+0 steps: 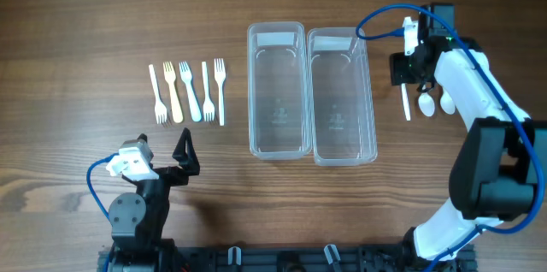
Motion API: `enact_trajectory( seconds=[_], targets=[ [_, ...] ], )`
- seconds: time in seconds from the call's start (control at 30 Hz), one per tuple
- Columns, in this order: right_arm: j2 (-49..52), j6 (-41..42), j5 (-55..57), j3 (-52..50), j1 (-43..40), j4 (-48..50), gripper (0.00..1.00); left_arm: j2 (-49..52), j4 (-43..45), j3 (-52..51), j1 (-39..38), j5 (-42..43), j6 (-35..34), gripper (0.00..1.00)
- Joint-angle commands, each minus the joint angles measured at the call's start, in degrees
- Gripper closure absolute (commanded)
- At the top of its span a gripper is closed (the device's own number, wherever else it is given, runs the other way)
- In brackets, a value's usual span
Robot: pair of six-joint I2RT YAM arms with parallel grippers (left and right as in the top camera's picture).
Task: Pack container
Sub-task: 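Move the right gripper over the leftmost white spoon, then grasp the white spoon with the right gripper and lift it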
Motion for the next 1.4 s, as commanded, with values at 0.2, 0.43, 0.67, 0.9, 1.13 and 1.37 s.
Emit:
enact_trajectory(
  seconds=[0.2, 0.43, 0.67, 0.9, 1.13, 1.37],
  targets=[
    [6.1, 0.3, 0.5, 1.0, -1.7, -0.1, 0.51, -0.5, 0.2, -0.4, -0.3, -0.3, 1.4, 0.00],
    [8.1, 0.2, -1.0, 1.0, -3.2, -0.3, 0.51, -0.5, 0.2, -0.4, -0.3, -0.3, 1.4, 0.00],
    [8.5, 0.2, -1.7, 1.0, -3.2, -0.1, 0.51, -0.5, 0.2, -0.4, -0.3, -0.3, 1.4, 0.00],
    [8.5, -1.5, -4.9, 1.0, -3.2, 0.2, 0.50, -0.5, 0.2, -0.4, -0.3, -0.3, 1.4, 0.00],
    [8.6, -1.5, -5.1, 0.9, -3.2, 0.7, 0.51, -0.5, 0.2, -0.4, -0.3, -0.3, 1.4, 0.00],
    [10.3, -2.6, -5.1, 0.9, -3.2, 1.4, 0.52, -0.5, 0.2, -0.4, -0.3, -0.3, 1.4, 0.00]
  ],
)
